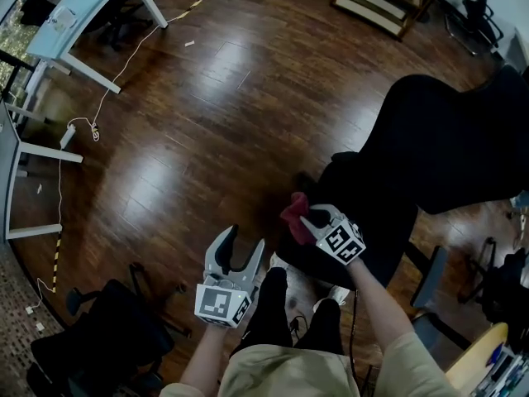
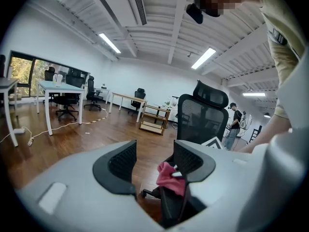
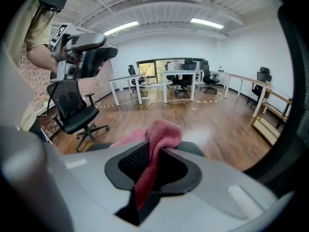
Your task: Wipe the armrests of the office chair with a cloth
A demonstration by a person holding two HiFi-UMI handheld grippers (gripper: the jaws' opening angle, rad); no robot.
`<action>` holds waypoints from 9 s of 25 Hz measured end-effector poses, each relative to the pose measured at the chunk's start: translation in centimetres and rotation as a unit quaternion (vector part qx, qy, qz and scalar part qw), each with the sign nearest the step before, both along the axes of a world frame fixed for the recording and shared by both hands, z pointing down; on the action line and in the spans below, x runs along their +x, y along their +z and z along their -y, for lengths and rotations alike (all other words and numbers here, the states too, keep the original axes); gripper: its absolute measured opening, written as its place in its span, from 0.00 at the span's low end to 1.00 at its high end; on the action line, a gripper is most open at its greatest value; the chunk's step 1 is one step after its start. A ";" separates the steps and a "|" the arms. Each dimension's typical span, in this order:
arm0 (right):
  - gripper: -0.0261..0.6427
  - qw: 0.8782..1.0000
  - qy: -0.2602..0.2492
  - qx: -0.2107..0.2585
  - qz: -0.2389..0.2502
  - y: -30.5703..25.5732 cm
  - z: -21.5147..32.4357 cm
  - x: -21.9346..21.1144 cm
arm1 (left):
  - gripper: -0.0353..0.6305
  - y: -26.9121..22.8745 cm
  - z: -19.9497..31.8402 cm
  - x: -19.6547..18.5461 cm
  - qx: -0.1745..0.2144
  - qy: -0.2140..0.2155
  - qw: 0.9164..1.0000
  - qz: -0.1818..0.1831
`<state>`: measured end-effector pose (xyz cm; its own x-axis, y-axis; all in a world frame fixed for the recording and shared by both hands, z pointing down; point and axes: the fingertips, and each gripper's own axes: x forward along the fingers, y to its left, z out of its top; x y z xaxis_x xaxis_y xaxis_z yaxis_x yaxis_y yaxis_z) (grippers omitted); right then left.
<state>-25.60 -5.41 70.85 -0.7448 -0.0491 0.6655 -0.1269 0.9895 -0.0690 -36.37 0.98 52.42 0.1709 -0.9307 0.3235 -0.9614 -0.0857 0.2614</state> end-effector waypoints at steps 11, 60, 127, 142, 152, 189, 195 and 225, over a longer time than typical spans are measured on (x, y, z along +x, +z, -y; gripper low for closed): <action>0.14 0.999 0.038 0.027 -0.004 -3.0 8.4 0.0 | 0.38 0.7 1.6 0.4 -0.010 -0.008 1.000 0.001; 0.14 0.972 0.181 -0.136 0.058 0.3 2.8 6.0 | 0.38 -0.9 5.5 5.5 -0.008 0.021 1.000 0.017; 0.13 0.988 -0.053 -0.128 -0.066 0.4 -6.3 -9.3 | 0.38 4.6 -3.1 -8.9 -0.052 -0.137 0.989 -0.002; 0.13 0.978 0.190 -0.055 -0.060 0.0 13.0 3.7 | 0.38 5.8 0.2 -3.9 -0.062 -0.069 0.996 -0.005; 0.13 0.950 0.273 -0.148 -0.009 3.4 8.4 10.9 | 0.38 4.3 7.1 1.9 -0.052 0.018 0.998 0.006; 0.14 0.840 0.350 -0.391 0.139 16.2 5.3 4.4 | 0.38 7.9 15.1 7.7 -0.094 0.127 0.986 0.052; 0.13 0.854 0.344 -0.375 0.108 19.2 6.5 4.7 | 0.38 9.9 14.4 7.0 -0.088 0.106 0.989 0.046; 0.14 0.923 -0.308 -0.169 -0.157 0.2 5.8 -10.6 | 0.36 6.1 1.9 -7.3 -0.013 -0.082 0.995 -0.056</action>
<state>-36.18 -11.25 71.02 -0.3304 0.5686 0.7533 0.3864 0.8097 -0.4417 -43.71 -0.94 58.50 0.0548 -0.9403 0.3360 -0.9264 0.0777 0.3684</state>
